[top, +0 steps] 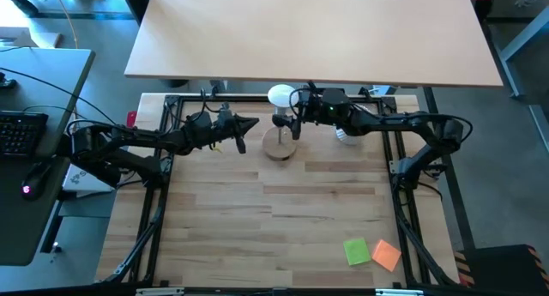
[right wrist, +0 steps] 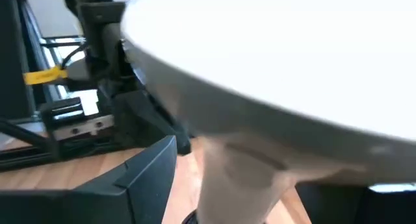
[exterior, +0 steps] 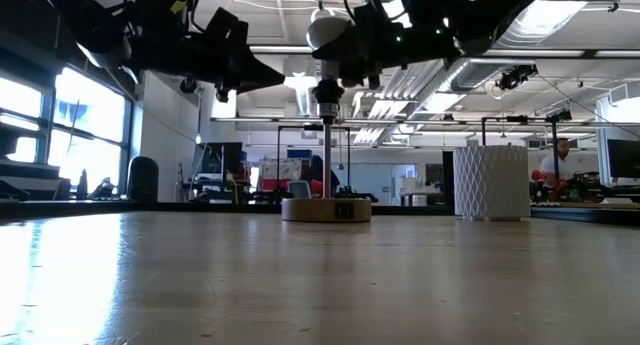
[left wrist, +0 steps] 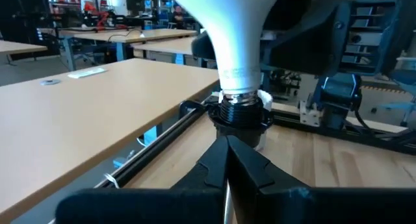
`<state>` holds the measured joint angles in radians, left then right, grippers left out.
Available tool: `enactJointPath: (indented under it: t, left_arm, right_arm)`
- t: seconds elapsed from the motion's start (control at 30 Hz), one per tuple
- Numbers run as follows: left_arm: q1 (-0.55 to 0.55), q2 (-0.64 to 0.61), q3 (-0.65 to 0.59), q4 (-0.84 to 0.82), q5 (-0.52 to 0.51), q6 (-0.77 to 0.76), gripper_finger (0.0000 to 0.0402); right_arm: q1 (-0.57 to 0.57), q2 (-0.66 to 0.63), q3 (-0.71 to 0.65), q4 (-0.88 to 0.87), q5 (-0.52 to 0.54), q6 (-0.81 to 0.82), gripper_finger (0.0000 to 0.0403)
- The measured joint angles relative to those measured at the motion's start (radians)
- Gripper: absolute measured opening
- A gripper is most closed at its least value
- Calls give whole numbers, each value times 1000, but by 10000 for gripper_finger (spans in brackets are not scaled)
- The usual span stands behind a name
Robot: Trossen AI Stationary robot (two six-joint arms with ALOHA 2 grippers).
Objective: Screw lightbulb
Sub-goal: Insert the lightbulb into the lamp
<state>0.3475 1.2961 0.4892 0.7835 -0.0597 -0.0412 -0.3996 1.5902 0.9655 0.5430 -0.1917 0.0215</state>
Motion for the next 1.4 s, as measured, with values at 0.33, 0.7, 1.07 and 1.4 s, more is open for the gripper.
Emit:
enactJointPath:
  t: [0.33,0.7,1.07,1.4]
  left_arm:
    - [-28,21,0,2,0,-7,0]
    - [-56,95,0,37,2,-36,0]
    - [-87,96,0,31,-4,-26,0]
    - [-101,96,0,63,-8,-25,0]
  right_arm:
    - [1,0,36,-76,29,-60,199]
    - [53,0,35,-73,54,-180,140]
    - [59,0,-34,107,60,-125,140]
    - [-1,-19,-154,356,32,36,140]
